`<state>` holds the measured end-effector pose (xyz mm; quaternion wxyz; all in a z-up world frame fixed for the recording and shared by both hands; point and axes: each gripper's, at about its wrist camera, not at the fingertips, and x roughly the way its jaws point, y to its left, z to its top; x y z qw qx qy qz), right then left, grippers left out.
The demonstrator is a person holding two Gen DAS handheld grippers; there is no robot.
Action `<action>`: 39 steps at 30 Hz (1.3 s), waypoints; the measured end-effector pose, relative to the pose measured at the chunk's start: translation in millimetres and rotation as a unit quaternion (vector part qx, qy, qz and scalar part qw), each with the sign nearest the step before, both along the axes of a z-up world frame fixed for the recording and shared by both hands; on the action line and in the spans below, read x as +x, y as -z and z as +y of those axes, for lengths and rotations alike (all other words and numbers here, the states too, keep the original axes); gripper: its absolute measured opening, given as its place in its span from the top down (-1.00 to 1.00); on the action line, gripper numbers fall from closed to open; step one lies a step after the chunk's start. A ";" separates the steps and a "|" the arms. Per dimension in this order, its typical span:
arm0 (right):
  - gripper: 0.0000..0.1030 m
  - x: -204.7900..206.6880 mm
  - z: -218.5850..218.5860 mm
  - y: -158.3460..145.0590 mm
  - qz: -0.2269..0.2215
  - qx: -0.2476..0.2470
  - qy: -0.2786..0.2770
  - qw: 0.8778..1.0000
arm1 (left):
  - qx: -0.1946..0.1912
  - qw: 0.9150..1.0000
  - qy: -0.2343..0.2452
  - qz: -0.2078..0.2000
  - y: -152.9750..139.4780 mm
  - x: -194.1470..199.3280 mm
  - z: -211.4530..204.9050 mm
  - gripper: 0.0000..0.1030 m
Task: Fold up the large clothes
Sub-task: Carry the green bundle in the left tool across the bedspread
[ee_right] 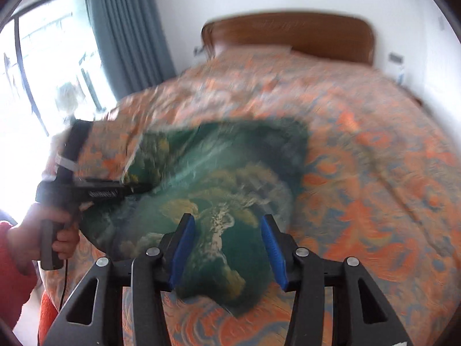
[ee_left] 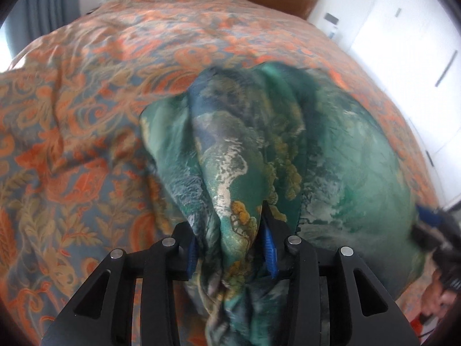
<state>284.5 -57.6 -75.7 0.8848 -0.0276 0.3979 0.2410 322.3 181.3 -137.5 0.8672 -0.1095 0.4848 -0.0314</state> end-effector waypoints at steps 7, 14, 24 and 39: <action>0.04 8.7 23.3 64.8 0.039 -0.095 -0.017 0.995 | -0.041 0.999 -0.003 -0.008 26.4 -6.0 7.8 0.16; 0.04 18.7 22.7 81.4 0.042 -0.108 -0.005 0.993 | -0.038 0.999 -0.005 -0.003 29.1 -2.8 4.5 0.13; 0.01 54.4 22.3 1.2 0.081 -0.054 -0.001 0.995 | -0.051 0.999 -0.009 -0.002 30.9 -4.8 8.4 0.13; 0.01 172.5 88.6 70.2 0.093 -0.115 0.080 0.986 | -0.069 0.997 -0.010 0.014 42.5 4.2 14.1 0.10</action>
